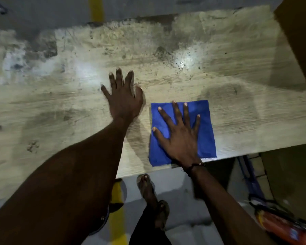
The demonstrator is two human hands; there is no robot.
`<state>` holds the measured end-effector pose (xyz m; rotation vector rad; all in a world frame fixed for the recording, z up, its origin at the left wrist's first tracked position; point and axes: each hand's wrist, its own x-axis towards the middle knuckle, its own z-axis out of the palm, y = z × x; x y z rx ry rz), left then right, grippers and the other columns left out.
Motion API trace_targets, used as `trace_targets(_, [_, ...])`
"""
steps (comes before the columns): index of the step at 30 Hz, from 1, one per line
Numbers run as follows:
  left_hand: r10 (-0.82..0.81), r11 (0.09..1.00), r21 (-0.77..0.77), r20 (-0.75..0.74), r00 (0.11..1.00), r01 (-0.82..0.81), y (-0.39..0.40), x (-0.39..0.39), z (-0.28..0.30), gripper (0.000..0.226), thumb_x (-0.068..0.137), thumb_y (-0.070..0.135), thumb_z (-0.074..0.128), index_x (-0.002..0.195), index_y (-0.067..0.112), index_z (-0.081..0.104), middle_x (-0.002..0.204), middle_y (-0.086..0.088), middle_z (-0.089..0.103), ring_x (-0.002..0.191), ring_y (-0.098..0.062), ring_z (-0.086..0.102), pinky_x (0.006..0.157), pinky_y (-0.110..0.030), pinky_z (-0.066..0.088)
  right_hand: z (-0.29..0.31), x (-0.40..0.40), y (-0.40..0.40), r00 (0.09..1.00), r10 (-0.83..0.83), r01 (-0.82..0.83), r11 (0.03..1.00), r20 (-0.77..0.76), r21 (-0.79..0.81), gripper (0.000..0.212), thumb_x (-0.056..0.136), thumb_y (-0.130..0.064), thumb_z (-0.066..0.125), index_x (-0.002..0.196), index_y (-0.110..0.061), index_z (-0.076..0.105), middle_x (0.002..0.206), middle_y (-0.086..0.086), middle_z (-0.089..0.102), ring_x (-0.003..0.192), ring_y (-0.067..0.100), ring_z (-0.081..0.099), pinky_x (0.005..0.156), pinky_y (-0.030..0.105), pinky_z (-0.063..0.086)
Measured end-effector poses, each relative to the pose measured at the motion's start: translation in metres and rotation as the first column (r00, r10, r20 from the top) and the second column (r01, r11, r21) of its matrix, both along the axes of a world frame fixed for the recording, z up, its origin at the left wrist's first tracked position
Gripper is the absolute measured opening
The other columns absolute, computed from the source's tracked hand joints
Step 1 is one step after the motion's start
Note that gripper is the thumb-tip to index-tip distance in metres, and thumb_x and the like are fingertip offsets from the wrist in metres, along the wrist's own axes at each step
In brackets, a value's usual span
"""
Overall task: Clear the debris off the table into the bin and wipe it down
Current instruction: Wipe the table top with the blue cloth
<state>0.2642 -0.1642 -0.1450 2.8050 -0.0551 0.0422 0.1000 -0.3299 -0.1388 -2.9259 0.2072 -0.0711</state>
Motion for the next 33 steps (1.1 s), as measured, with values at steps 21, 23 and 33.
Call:
trace_targets(21, [0.023, 0.998, -0.056, -0.009, 1.000, -0.023, -0.003, -0.001, 0.009, 0.065, 0.102, 0.051, 0.038, 0.164, 0.034, 0.033, 0.178, -0.002, 0.010, 0.164, -0.028, 0.003, 0.126, -0.069, 0.001, 0.000, 0.106, -0.129, 0.991, -0.134, 0.134, 0.991, -0.017, -0.010, 0.070, 0.099, -0.079, 0.032, 0.164, -0.052, 0.022, 0.178, -0.004, 0.011, 0.165, 0.031, 0.006, 0.123, 0.075, 0.005])
trace_targets(23, [0.025, 0.998, -0.062, -0.008, 1.000, -0.026, -0.004, 0.000, 0.009, 0.065, 0.101, 0.050, 0.039, 0.164, 0.034, 0.033, 0.178, -0.002, 0.011, 0.164, -0.028, 0.003, 0.126, -0.069, 0.001, -0.001, 0.125, -0.123, 0.965, -0.262, 0.262, 0.965, -0.012, 0.023, 0.072, 0.098, -0.080, 0.028, 0.164, -0.051, 0.021, 0.178, 0.000, 0.012, 0.164, 0.034, 0.005, 0.122, 0.077, 0.005])
trace_targets(33, [0.020, 0.997, -0.069, -0.016, 1.000, -0.021, -0.003, -0.001, 0.011, 0.066, 0.100, 0.049, 0.041, 0.163, 0.033, 0.033, 0.177, -0.003, 0.012, 0.164, -0.029, 0.004, 0.126, -0.069, 0.001, -0.009, 0.125, -0.092, 0.997, -0.037, 0.041, 0.998, 0.068, -0.054, 0.070, 0.098, -0.079, 0.034, 0.162, -0.052, 0.030, 0.176, -0.004, 0.022, 0.163, 0.030, 0.015, 0.123, 0.070, 0.010])
